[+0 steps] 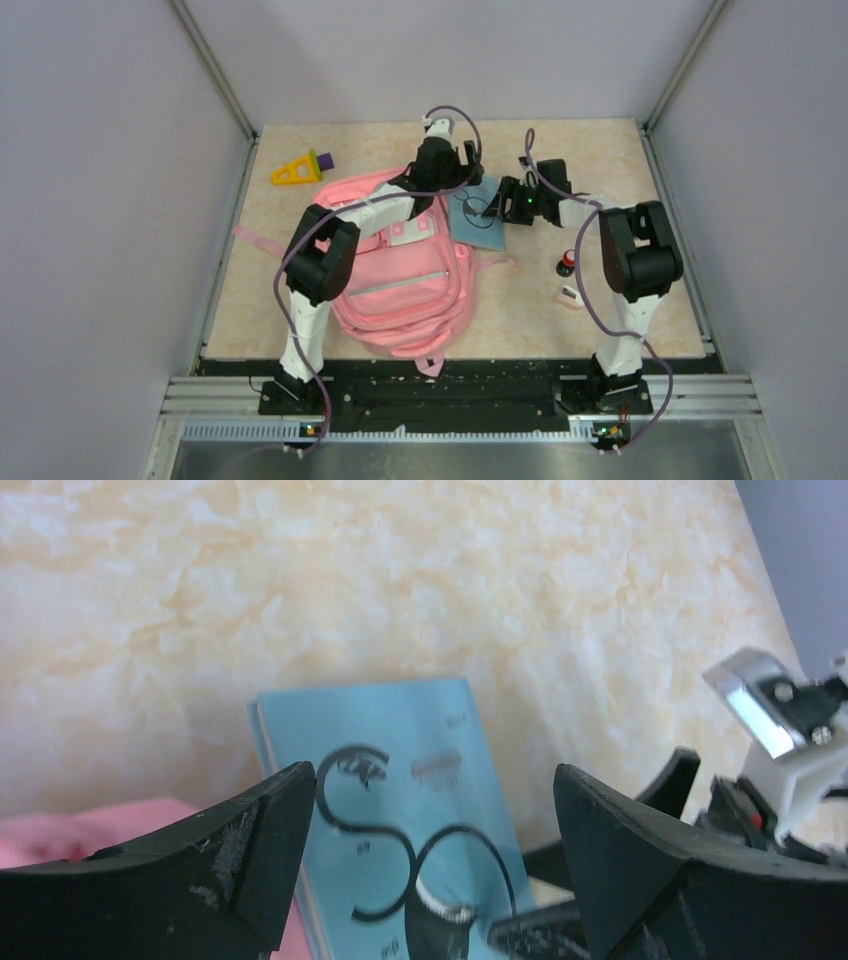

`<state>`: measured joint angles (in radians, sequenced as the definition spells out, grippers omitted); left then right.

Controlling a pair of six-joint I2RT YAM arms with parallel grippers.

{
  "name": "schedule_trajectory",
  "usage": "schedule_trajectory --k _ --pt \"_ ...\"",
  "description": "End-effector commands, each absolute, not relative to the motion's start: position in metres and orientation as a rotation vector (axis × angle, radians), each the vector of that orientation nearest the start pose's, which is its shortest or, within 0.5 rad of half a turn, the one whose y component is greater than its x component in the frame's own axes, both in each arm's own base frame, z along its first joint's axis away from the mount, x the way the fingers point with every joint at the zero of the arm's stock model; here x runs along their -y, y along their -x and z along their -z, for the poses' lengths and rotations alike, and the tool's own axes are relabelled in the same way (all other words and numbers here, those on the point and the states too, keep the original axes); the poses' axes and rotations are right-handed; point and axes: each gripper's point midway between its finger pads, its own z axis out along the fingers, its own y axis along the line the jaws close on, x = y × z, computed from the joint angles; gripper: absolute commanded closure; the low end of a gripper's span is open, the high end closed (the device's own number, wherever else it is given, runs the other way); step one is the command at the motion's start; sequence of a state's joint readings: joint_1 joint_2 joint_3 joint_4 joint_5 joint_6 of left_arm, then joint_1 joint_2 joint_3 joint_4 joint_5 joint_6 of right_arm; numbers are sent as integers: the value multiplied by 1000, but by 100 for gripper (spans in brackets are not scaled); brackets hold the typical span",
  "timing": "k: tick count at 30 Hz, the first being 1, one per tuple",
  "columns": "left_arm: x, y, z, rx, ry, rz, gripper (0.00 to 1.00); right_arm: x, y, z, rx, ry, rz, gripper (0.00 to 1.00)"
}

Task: Pack the student bag
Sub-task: Pick up the book from the center of the board.

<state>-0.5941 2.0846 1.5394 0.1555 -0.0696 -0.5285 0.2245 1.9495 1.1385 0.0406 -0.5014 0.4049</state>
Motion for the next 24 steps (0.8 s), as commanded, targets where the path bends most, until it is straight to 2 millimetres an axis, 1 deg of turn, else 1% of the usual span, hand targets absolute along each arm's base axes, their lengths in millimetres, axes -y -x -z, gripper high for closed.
schedule_trajectory --k 1,4,10,13,15,18,22,24 --pt "347 -528 -146 -1987 -31 560 7 -206 -377 -2 -2595 22 -927 34" --pt "335 -533 -139 -1995 18 481 7 -206 -377 -2 -2594 20 -931 34" --pt "315 -534 -132 -2009 82 371 6 -207 -376 0 -2597 24 -935 34" --pt "310 -535 -125 -2044 93 316 6 -207 -376 -1 -2594 22 -942 34" --pt "313 -534 -122 -2055 95 333 6 -208 -376 -1 -2594 23 -942 34" --pt "325 -532 -113 -2100 71 388 6 -208 -377 -1 -2593 22 -940 34" --pt "340 -529 -94 -2190 60 477 6 -208 -378 -3 -2590 21 -943 34" --pt "343 -528 -85 -2225 76 517 6 -208 -378 -3 -2589 23 -943 34"
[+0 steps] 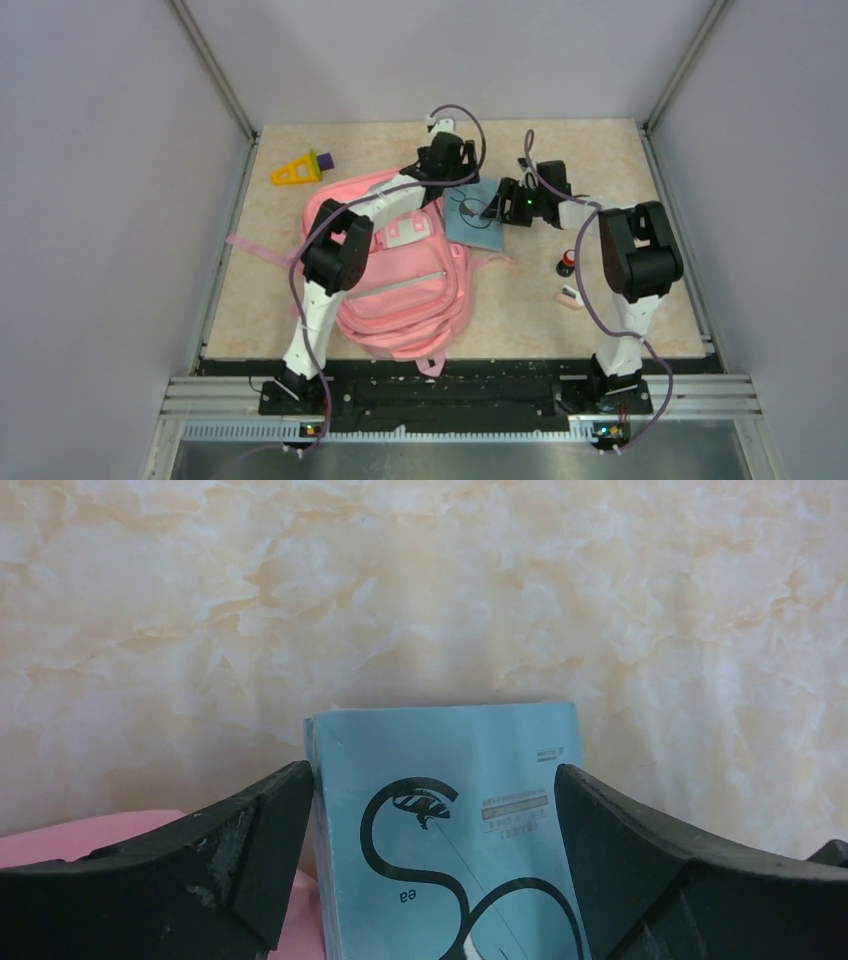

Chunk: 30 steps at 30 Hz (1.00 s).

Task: Pack the student bag
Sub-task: Pick up the book from the center of the board.

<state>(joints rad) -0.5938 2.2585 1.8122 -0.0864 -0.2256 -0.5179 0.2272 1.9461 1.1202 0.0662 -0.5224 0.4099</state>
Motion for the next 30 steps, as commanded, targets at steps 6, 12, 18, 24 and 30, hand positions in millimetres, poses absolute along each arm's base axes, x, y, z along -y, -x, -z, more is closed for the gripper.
schedule_trajectory --k 6,12,18,24,30 --pt "350 -521 -74 -2266 96 600 6 -209 -379 -4 -2583 20 -947 34" --pt "361 -511 -79 -2279 101 696 7 -209 -379 -5 -2580 19 -953 34" --pt "330 -516 -82 -2269 105 467 6 -209 -377 -5 -2575 16 -957 34" --pt "317 -513 -78 -2287 96 381 6 -210 -376 -2 -2576 11 -968 34" --pt "324 -507 -73 -2324 102 455 5 -211 -377 -1 -2573 13 -972 35"
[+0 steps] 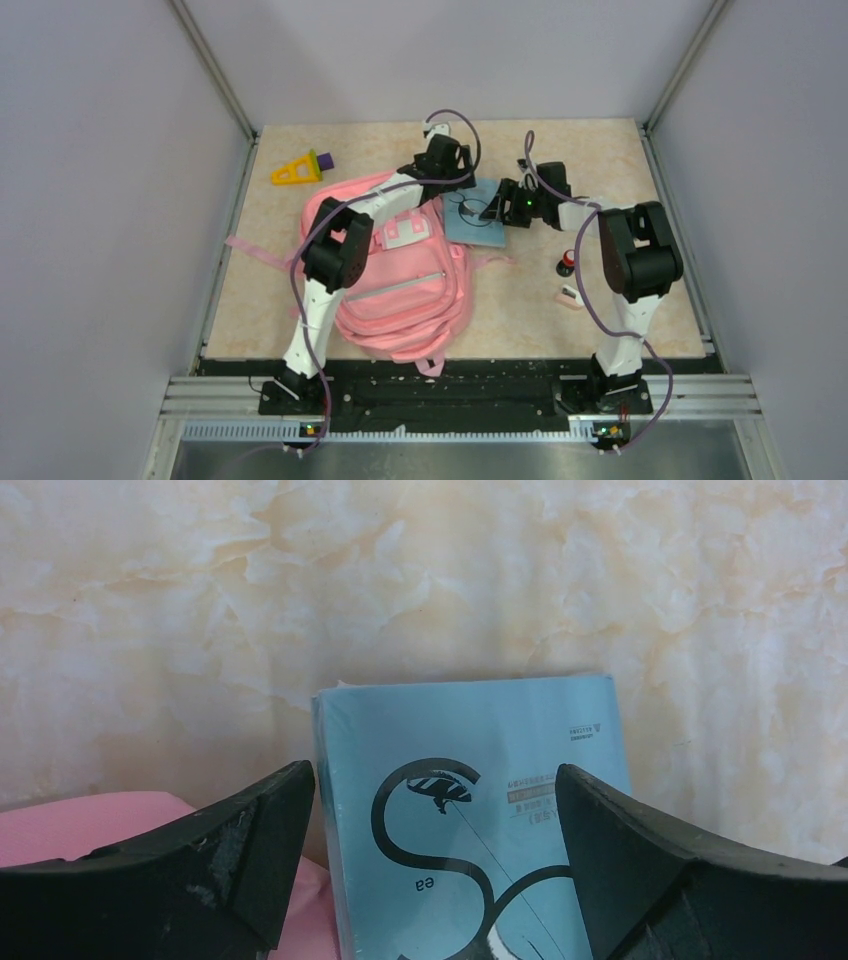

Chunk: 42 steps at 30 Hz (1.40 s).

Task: Pack the student bag
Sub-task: Pick up the book from the center of the board.

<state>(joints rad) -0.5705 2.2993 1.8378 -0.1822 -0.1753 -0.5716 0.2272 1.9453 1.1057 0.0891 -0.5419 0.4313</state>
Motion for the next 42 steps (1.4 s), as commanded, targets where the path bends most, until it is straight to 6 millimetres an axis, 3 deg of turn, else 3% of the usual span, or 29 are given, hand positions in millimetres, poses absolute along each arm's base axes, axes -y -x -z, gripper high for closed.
schedule_trajectory --k 1,6,13,15,19,21,25,28,31,36,42 --pt "330 -503 -70 -2338 102 512 5 -211 -378 -1 -2573 12 -973 35" --pt "357 -485 -83 -2309 171 835 18 -211 -377 0 -2577 13 -971 35" --pt "368 -469 -151 -2094 219 1158 41 -209 -375 -3 -2571 20 -954 35" --pt "374 -464 -169 -2049 198 1239 54 -209 -376 -5 -2562 22 -958 35" --pt "377 -455 -198 -1979 170 1328 89 -208 -376 -15 -2537 25 -950 35" --pt "376 -451 -211 -1949 144 1334 100 -206 -378 -27 -2506 29 -942 34" --pt "372 -439 -247 -1867 65 1360 100 -198 -380 -64 -2416 30 -923 30" --pt "368 -423 -286 -1778 -26 1389 100 -185 -385 -115 -2265 18 -932 24" --pt "362 -401 -327 -1686 -121 1413 100 -171 -377 -162 -2134 6 -972 18" --pt "344 -356 -374 -1576 -242 1444 100 -167 -351 -225 -1954 71 -1051 14" --pt "322 -300 -410 -1446 -337 1515 100 -188 -302 -281 -1751 207 -1296 14"
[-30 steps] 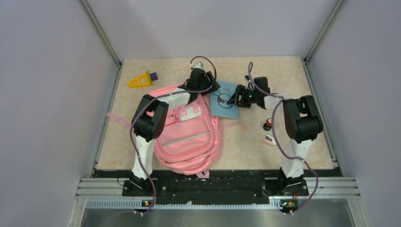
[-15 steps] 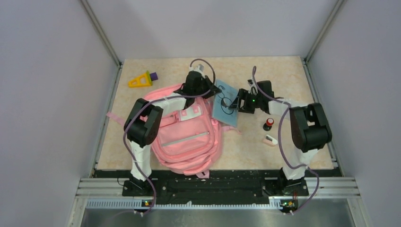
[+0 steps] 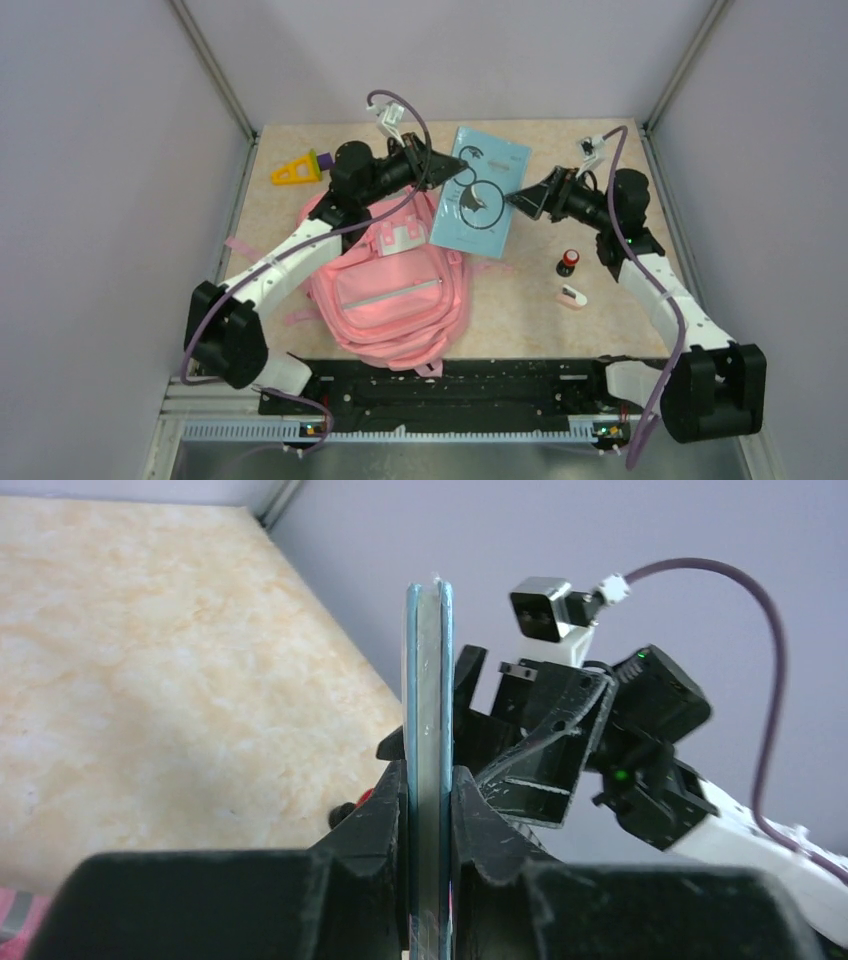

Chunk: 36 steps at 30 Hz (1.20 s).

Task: Pack the student bag
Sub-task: Pick up the book from the center of the board.

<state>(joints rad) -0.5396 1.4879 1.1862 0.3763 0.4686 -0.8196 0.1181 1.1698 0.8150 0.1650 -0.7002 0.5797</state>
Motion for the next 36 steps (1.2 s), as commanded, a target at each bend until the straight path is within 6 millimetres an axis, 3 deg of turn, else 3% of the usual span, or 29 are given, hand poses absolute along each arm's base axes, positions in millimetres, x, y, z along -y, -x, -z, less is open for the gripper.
schedule_trajectory --k 1,7,11,17,22,25,26,27,30,31,36 --pt "318 -293 -414 -1427 -346 1517 100 -191 -294 -290 -1722 235 -1335 14" --pt "300 -266 -433 -1340 -336 1534 100 -213 -252 -335 -1597 432 -1478 14" --pt "297 -255 -445 -1289 -342 1580 100 -225 -238 -352 -1543 470 -1532 21" --pt "295 -252 -447 -1284 -348 1576 100 -230 -219 -375 -1436 499 -1648 33" --pt "294 -253 -439 -1311 -354 1540 100 -230 -214 -386 -1381 503 -1693 65" --pt "294 -249 -431 -1343 -396 1512 100 -230 -216 -388 -1374 505 -1679 93" --pt "294 -246 -426 -1357 -429 1499 98 -230 -218 -387 -1387 492 -1668 100" --pt "295 -244 -419 -1389 -453 1478 88 -230 -222 -386 -1397 478 -1646 100" --pt "287 -244 -390 -1503 -486 1357 44 -225 -235 -385 -1427 410 -1539 100" --pt "282 -244 -378 -1542 -489 1295 36 -221 -243 -382 -1458 364 -1481 100" --pt "240 -241 -306 -1760 -502 919 23 -184 -282 -351 -1655 153 -1064 100"
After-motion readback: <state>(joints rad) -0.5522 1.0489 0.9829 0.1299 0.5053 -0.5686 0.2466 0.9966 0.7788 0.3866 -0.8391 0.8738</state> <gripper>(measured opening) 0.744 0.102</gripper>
